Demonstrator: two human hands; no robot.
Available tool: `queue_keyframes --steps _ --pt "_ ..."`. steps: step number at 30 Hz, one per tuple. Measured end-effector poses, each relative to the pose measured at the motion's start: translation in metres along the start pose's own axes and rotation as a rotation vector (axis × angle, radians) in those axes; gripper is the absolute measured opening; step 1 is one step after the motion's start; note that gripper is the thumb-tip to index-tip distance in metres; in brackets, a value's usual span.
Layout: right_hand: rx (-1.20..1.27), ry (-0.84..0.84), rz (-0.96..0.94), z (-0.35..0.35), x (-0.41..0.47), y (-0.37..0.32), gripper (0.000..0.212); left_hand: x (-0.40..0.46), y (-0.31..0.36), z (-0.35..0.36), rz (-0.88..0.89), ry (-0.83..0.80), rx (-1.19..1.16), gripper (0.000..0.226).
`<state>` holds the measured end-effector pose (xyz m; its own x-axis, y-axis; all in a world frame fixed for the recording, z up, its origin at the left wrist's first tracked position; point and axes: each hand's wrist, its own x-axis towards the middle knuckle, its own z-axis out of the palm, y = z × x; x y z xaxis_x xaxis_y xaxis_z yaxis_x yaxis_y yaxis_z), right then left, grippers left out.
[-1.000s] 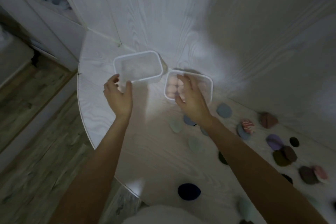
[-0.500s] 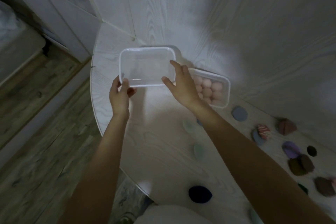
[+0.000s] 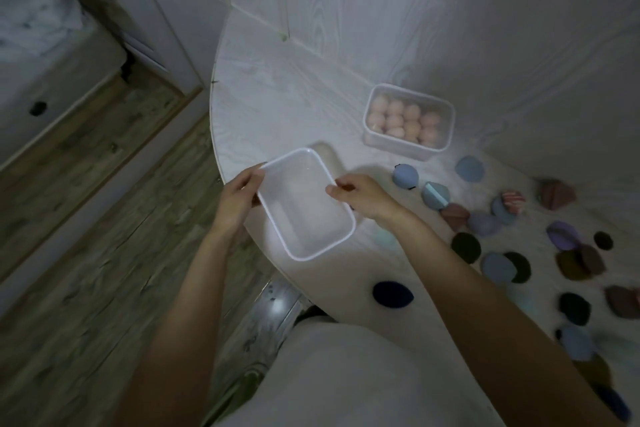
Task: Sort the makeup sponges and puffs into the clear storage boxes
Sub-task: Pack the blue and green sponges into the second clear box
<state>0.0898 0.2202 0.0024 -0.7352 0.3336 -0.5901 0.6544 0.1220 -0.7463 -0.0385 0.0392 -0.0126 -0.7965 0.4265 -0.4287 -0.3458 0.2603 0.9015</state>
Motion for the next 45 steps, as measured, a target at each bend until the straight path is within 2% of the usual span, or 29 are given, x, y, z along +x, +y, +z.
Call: queue_keyframes --steps 2,4,6,9,11,15,20,25,29,31,33,36,41,45 --pt "0.087 -0.024 0.077 0.007 -0.003 0.011 0.035 -0.004 -0.006 0.001 0.02 0.018 0.054 0.03" --pt "0.155 -0.008 0.142 0.008 -0.006 0.017 0.048 -0.009 -0.01 0.006 0.003 -0.023 0.083 0.042" --pt "0.181 0.009 0.175 0.01 -0.011 0.019 0.051 -0.015 -0.014 0.014 0.034 -0.073 0.198 0.055" --pt "0.221 0.027 0.215 0.011 -0.015 0.014 0.042 -0.021 -0.025 0.022 0.091 -0.106 0.339 0.083" --pt "0.243 0.024 0.233 0.013 -0.017 0.011 0.034 -0.022 -0.031 0.022 0.112 -0.096 0.368 0.092" --pt "0.217 0.055 0.256 0.015 -0.018 0.008 0.022 -0.026 -0.032 0.022 0.127 -0.061 0.346 0.092" --pt "0.197 0.112 0.269 0.016 -0.015 0.012 0.04 -0.03 -0.03 0.027 0.108 -0.05 0.318 0.091" --pt "0.205 0.111 0.277 0.017 -0.017 0.011 0.037 -0.03 -0.027 0.025 0.098 -0.062 0.313 0.091" --pt "0.356 0.04 0.273 0.012 -0.018 0.01 0.036 -0.027 -0.027 0.018 0.084 -0.108 0.297 0.091" --pt "0.418 0.125 0.285 0.019 -0.016 0.005 0.045 -0.023 -0.025 0.018 0.079 -0.134 0.32 0.091" --pt "0.321 0.28 0.276 0.029 -0.012 0.001 0.056 -0.02 -0.022 0.02 0.078 -0.157 0.343 0.091" --pt "0.165 0.429 0.208 0.038 -0.01 0.0 0.057 -0.021 -0.02 0.024 0.081 -0.145 0.361 0.091" --pt "-0.031 0.512 0.132 0.04 0.0 0.004 0.061 -0.023 -0.022 0.028 0.114 -0.088 0.366 0.091" --pt "-0.125 0.473 0.091 0.029 0.004 0.012 0.042 -0.019 -0.02 0.027 0.168 -0.053 0.369 0.085"
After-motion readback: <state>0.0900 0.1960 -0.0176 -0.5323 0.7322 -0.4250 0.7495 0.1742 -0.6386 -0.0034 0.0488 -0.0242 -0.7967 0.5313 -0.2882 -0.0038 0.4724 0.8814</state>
